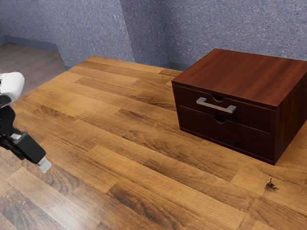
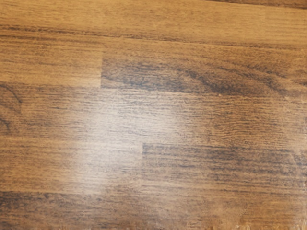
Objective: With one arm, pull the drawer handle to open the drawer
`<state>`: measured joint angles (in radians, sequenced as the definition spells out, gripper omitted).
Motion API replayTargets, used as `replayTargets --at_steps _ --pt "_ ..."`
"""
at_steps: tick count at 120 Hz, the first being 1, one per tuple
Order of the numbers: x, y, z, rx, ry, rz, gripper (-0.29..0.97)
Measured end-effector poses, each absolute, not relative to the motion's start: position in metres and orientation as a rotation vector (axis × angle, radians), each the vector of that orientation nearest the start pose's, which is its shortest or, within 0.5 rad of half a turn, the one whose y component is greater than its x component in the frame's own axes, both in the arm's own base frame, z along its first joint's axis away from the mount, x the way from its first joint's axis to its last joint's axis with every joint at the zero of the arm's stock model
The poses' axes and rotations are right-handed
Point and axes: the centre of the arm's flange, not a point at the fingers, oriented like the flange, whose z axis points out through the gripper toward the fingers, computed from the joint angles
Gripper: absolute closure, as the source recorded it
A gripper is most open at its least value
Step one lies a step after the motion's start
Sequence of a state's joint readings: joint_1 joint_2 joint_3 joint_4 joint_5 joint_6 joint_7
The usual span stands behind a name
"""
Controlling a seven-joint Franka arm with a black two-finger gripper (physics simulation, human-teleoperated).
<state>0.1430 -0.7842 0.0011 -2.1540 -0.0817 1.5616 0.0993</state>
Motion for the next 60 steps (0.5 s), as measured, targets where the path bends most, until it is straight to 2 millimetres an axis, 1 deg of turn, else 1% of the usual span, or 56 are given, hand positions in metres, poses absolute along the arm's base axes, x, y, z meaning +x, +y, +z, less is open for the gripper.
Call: replayTargets --at_steps 6,10,18,23,26,33,49,56,60 --pt "0.3 0.033 0.681 -3.178 0.044 -0.336 0.0" --pt "0.301 0.035 0.681 -3.164 0.128 -0.347 0.0" --pt "0.3 0.047 0.682 -3.118 0.32 -0.367 0.0" --pt "0.302 0.06 0.679 -3.116 0.443 -0.375 0.0" --pt "0.304 0.063 0.678 -3.104 0.519 -0.379 0.0" --pt "0.307 0.054 0.685 -3.029 0.704 -0.389 0.0" --pt "0.319 0.038 0.694 -2.866 1.043 -0.383 0.0" --pt "0.334 0.019 0.689 -2.786 1.195 -0.35 0.0" --pt "0.348 0.007 0.681 -2.746 1.282 -0.321 0.0"
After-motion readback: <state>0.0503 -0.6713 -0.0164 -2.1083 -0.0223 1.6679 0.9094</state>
